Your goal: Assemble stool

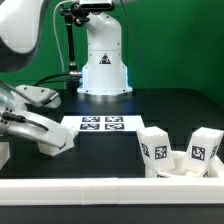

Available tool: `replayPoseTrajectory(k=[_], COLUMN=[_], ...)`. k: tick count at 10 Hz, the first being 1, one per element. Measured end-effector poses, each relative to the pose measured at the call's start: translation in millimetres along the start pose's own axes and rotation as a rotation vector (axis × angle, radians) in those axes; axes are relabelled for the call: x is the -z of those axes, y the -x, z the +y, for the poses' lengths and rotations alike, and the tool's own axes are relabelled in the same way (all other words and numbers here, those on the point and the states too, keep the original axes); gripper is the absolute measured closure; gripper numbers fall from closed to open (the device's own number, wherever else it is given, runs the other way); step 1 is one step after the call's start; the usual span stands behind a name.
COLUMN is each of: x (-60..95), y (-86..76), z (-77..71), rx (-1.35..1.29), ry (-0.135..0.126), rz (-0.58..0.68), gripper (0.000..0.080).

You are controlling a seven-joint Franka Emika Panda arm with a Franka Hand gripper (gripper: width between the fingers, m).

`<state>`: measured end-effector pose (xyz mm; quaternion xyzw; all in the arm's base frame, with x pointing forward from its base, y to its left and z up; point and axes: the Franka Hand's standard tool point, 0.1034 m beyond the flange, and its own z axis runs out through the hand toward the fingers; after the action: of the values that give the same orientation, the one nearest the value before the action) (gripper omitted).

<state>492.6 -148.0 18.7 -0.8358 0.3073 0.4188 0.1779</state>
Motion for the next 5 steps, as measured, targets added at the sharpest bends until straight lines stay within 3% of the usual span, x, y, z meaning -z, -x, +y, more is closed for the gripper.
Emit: replayPoseTrajectory(k=[5], x=[-10.0], y=[-7.0], z=[3.5], rx=[-0.006], ry=[0.0], rz=[0.018], gripper=[0.015])
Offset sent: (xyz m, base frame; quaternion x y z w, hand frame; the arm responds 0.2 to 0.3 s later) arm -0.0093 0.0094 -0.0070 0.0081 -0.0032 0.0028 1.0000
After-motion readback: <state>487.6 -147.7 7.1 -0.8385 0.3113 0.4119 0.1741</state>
